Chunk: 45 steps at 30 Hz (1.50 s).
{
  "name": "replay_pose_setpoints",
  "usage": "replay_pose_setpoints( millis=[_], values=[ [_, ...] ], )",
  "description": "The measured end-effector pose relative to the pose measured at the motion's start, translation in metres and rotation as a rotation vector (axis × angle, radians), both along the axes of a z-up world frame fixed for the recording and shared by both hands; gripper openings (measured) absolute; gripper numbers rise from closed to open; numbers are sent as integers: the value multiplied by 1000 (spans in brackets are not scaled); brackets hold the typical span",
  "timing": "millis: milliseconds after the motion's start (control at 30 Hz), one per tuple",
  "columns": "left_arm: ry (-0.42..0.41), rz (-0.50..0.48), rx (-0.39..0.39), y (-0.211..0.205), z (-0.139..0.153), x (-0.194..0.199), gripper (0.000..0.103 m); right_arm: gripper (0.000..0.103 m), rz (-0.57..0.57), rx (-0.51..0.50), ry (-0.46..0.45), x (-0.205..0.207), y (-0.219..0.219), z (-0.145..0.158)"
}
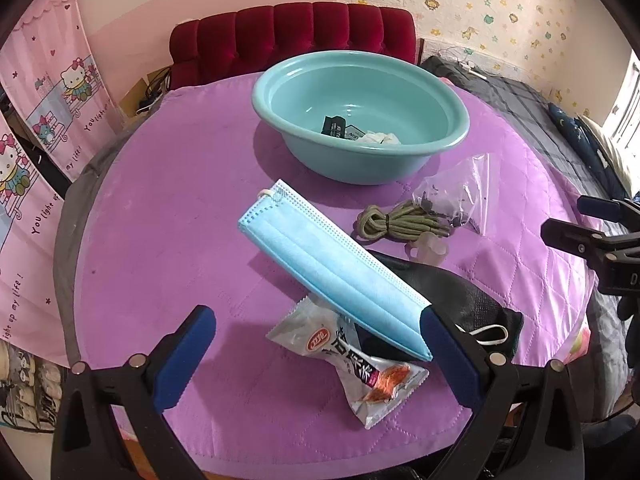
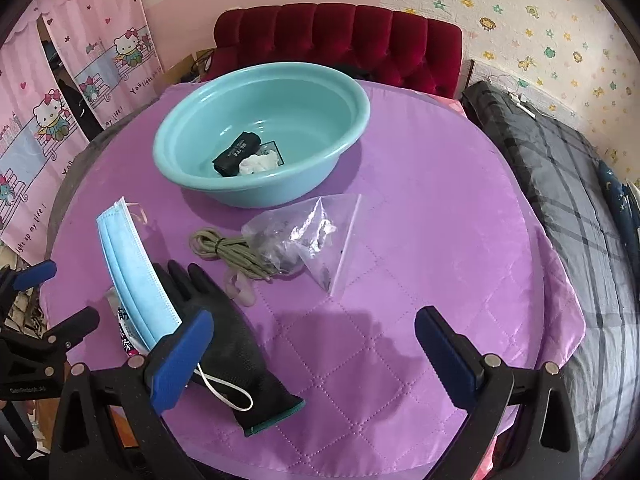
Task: Organize soft objects
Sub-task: 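Grasp the blue face mask by its edge with the left tool and lift it, then grasp the black glove cuff with the right tool while the left tool holds the mask up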
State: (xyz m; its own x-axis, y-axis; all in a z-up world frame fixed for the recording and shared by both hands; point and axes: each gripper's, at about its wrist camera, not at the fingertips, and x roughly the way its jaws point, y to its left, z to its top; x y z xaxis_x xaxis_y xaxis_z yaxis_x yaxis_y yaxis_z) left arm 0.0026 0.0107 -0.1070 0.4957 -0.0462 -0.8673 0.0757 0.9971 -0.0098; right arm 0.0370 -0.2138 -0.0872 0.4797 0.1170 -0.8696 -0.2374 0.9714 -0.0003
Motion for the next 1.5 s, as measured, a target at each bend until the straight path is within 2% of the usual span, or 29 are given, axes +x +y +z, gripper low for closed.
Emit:
replay_pose_setpoints(
  millis=[133, 500, 567, 600, 633, 667, 733, 767, 800, 933, 1033, 1133, 1300, 1500],
  values=[
    [35, 10, -26, 3, -9, 11, 103, 103, -6, -8, 11, 1, 0, -3],
    [63, 0, -4, 2, -28, 47, 103, 103, 4, -22, 23, 2, 6, -8],
    [73, 0, -6, 1, -32, 52, 100, 103, 9, -20, 29, 2, 6, -9],
    [76, 0, -10, 1, -33, 53, 90, 103, 8, -20, 29, 2, 5, -8],
    [78, 1, -12, 1, -33, 54, 75, 103, 8, -20, 32, 3, 5, -9],
    [77, 4, -10, 1, -33, 54, 68, 103, 6, -19, 34, 3, 5, -9],
    [82, -4, -12, 0, -32, 54, 44, 103, 5, -22, 37, 4, 6, -10],
    [84, -12, -26, 0, -32, 54, 38, 103, 4, -25, 39, 4, 6, -11],
    [81, -13, -35, 1, -31, 53, 28, 103, 4, -26, 41, 5, 6, -11],
    [68, -20, -95, 4, -22, 50, 5, 103, 2, -26, 50, 5, 7, -14],
    [53, -24, -156, 7, -11, 47, 3, 103, 4, -22, 50, 5, 8, -13],
    [32, -33, -180, 9, 1, 43, 3, 103, 11, -19, 46, 4, 10, -12],
    [16, -29, -191, 11, 20, 35, 3, 103, 32, -11, 46, 4, 15, -11],
    [4, -11, -154, 17, 31, 23, 3, 103, 79, 6, 71, 4, 25, -17]
  ],
)
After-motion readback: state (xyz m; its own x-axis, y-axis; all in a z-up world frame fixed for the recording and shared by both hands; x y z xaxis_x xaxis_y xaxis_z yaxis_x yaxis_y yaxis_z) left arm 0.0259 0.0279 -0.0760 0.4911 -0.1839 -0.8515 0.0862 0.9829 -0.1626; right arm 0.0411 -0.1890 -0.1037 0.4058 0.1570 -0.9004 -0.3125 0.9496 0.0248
